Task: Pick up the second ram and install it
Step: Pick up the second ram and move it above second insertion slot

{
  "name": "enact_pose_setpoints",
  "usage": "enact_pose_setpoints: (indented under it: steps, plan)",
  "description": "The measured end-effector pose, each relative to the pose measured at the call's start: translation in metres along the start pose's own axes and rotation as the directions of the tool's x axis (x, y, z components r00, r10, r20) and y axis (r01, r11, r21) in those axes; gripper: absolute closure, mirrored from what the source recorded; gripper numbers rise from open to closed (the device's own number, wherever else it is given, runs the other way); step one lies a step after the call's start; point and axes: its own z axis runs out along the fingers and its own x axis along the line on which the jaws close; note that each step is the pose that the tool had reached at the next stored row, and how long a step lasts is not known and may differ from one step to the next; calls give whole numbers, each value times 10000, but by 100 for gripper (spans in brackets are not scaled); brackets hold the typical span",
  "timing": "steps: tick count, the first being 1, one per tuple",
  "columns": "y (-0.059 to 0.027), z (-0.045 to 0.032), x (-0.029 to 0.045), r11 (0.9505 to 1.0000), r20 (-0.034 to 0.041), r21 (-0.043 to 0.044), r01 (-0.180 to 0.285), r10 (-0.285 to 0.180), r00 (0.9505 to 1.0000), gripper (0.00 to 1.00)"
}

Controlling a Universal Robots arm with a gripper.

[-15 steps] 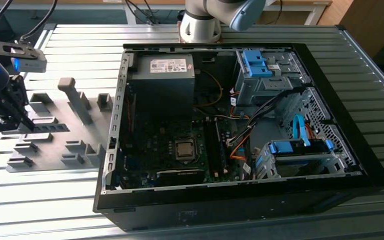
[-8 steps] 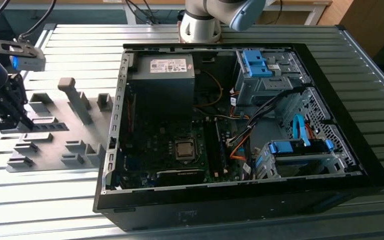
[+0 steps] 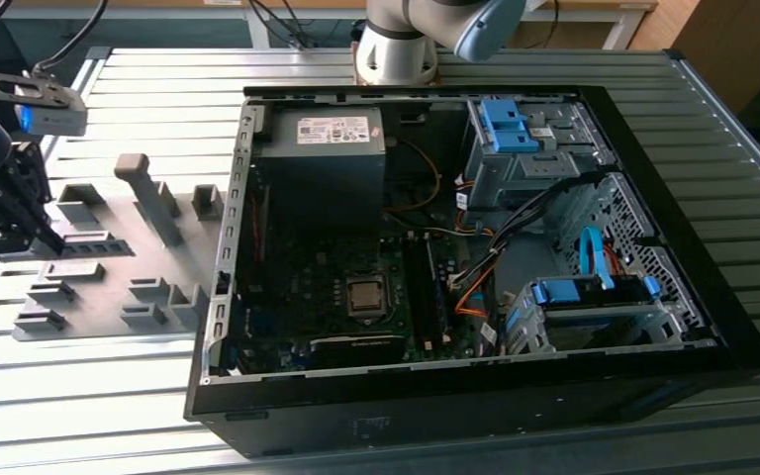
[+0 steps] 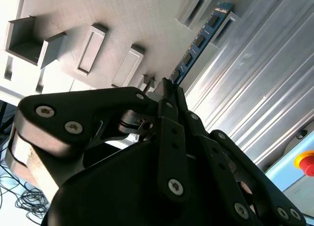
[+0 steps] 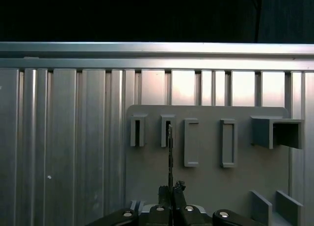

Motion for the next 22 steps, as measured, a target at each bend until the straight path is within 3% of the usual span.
enact_pose_setpoints:
  steps: [19,20,22]
  plan:
    - [-1,-122,0,10000,0,5,0,0,10000,86]
    - [-2,-168,1,10000,0,8,0,0,10000,86]
    - [-2,-185,1,10000,0,10,0,0,10000,86]
